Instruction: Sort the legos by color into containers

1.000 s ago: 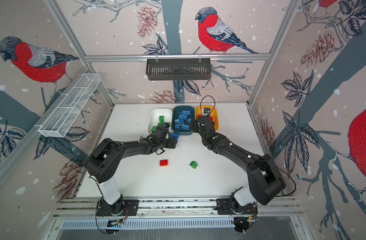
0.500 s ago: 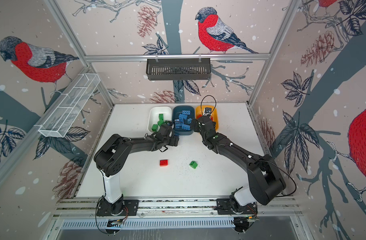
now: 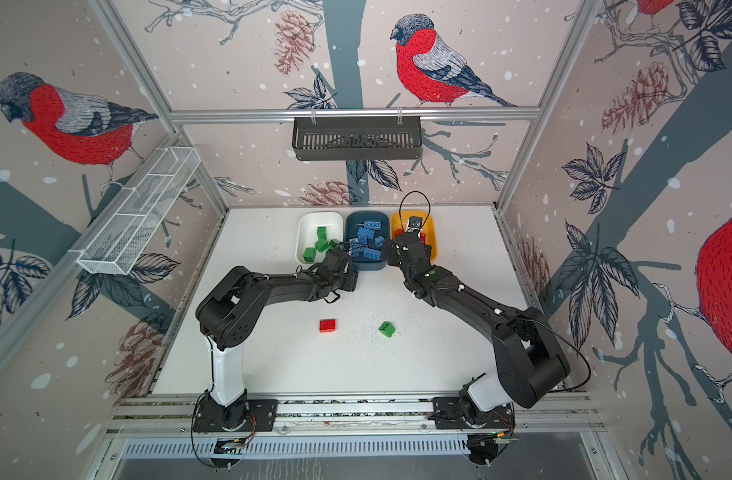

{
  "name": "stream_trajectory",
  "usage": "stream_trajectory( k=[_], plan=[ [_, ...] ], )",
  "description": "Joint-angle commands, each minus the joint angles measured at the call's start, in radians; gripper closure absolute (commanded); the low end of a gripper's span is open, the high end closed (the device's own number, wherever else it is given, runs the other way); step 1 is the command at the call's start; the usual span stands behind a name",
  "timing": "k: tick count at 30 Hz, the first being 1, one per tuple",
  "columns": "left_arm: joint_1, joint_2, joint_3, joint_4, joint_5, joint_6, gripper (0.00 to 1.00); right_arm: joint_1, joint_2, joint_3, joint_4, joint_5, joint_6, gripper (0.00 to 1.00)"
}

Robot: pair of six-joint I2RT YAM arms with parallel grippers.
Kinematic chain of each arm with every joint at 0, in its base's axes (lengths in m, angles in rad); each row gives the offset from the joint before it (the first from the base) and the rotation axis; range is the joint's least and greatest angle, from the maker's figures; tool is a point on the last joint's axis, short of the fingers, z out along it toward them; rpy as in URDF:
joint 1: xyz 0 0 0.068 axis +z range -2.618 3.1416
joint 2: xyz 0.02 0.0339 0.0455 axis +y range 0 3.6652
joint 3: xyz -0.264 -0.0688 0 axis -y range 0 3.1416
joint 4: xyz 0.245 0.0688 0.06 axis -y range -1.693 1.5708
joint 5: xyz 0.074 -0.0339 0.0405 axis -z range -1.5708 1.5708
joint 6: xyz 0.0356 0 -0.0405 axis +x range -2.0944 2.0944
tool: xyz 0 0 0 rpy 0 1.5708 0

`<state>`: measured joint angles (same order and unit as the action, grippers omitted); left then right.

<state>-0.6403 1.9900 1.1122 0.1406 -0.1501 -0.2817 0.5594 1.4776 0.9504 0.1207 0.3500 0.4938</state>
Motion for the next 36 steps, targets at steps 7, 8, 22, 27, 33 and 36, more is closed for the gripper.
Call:
stream_trajectory(
  k=[7,8,22,27,33,36],
  plan=[
    [-0.019,-0.094,-0.075,-0.022,0.004,-0.03,0.36,0.0,0.006,0.002,-0.03,-0.013,-0.009,0.0],
    [-0.02,-0.118,-0.092,-0.015,0.006,-0.037,0.36,0.001,0.001,-0.004,-0.034,-0.025,-0.011,0.0],
    [-0.02,-0.249,-0.03,0.041,-0.018,-0.07,0.36,0.0,-0.082,-0.16,-0.064,-0.299,-0.011,0.01],
    [-0.018,-0.153,0.123,0.015,-0.038,-0.066,0.36,0.012,-0.089,-0.21,-0.092,-0.407,-0.011,0.01],
    [-0.007,-0.026,0.285,-0.048,-0.048,-0.068,0.35,0.037,-0.084,-0.262,-0.133,-0.479,-0.001,0.01],
    [0.001,0.029,0.358,-0.093,-0.061,-0.073,0.33,0.068,-0.074,-0.282,-0.146,-0.506,-0.001,0.03]
  ],
)
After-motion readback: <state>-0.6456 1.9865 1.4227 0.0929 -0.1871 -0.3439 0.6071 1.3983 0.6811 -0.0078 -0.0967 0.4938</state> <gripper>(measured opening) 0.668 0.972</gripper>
